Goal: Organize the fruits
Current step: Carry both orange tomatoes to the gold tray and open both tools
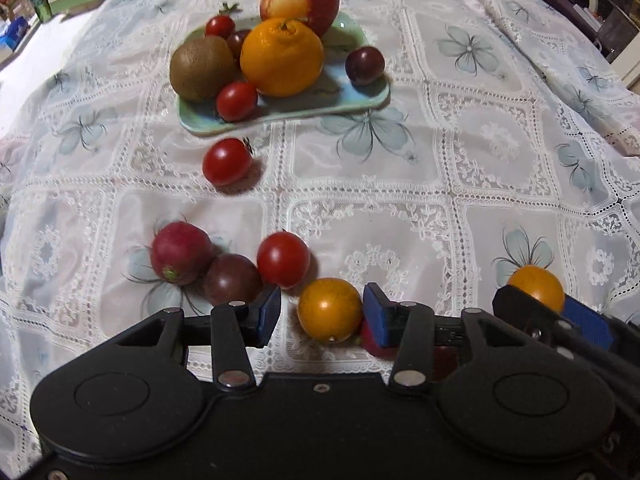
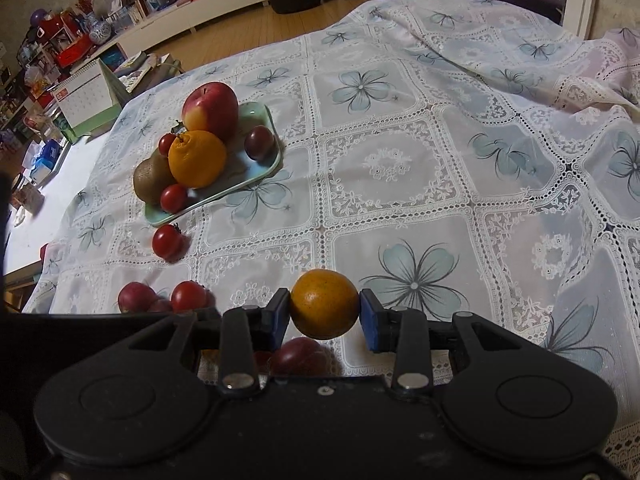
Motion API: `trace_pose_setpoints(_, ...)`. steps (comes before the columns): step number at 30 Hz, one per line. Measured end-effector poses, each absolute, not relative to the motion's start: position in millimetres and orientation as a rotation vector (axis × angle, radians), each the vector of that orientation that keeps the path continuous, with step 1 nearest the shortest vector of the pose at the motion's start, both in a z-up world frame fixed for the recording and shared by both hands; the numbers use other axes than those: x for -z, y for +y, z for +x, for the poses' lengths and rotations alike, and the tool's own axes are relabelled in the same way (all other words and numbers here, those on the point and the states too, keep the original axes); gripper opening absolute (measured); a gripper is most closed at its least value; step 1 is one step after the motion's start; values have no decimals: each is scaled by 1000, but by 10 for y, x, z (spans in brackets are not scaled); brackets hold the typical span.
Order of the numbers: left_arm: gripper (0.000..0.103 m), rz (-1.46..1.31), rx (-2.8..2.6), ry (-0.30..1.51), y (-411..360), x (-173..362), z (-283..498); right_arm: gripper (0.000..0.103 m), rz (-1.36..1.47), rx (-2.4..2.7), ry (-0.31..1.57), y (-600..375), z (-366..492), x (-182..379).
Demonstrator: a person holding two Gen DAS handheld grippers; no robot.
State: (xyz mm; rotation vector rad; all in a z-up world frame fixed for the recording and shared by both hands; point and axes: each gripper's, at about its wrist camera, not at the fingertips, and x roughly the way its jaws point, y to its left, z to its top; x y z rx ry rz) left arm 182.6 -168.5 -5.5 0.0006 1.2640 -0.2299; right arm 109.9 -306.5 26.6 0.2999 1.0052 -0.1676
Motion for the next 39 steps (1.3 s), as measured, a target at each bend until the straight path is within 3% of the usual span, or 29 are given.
trace_pose_setpoints(5,53,-8,191,1251,-1702,110,1864,38,299,163,996,-3066,1056,-246)
trace_pose_setpoints(9,45,-50,201,1291,-1683,231,1933,38,312,156,1000,-3073,1030,-228)
trace_pose_setpoints(16,45,-35,224,1284,-1627,39,1894,38,322,153,1017,-3045,1029,-212)
trace_pose_setpoints(25,45,28,266,1194,-1086,-482,1416,38,336,115,1012,-2964,830,-465)
trace_pose_setpoints(39,45,31,221,1199,-174,-311,629,38,263,-60,1156,-2364,432,-411)
